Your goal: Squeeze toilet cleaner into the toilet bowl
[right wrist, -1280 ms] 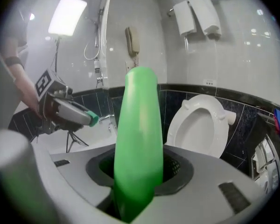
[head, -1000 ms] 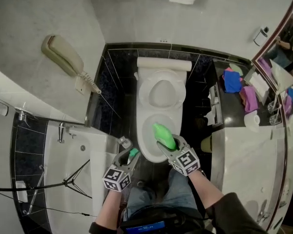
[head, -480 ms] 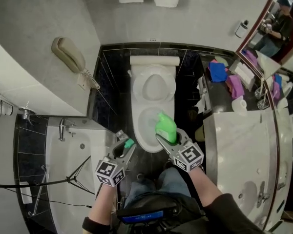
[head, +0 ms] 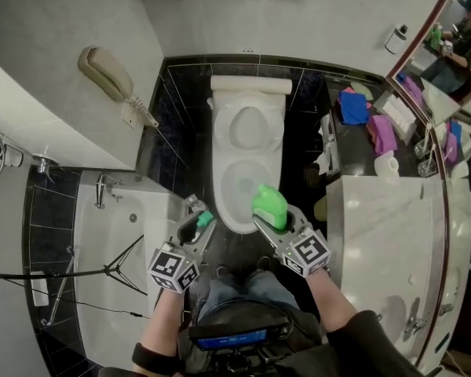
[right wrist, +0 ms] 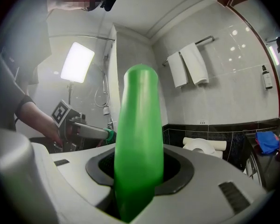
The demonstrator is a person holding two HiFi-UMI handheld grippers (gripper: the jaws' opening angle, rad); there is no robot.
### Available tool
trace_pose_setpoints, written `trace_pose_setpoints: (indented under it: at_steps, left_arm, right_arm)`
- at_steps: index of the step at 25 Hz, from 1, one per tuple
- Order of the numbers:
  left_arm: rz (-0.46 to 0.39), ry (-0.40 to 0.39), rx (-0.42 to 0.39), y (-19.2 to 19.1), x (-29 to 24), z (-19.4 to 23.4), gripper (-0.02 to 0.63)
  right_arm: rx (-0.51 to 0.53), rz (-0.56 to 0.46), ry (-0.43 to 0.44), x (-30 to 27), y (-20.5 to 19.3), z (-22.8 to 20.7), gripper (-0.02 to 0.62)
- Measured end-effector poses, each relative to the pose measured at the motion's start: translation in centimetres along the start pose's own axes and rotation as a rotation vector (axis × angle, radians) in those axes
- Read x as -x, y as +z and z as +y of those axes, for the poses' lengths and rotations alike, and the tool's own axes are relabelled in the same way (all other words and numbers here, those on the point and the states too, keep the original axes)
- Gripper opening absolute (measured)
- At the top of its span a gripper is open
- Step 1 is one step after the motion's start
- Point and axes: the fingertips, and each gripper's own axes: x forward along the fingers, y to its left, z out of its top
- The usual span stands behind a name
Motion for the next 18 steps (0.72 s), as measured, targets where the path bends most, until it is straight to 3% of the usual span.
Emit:
trace_pose_setpoints:
  at_steps: [10, 18]
  left_arm:
    - [-0.030, 0.065, -0.036, 1.0, -0.6, -2.6, 0.152]
    - [-0.045, 0.026, -0.037, 1.7, 0.3, -3.8, 0.152]
  right_arm:
    - [0.000, -0.026, 0.089, 2.2, -0.2, -0.7, 0.187]
    - [0.005, 0.011, 0.079, 4.0, -1.0, 0.6, 0.190]
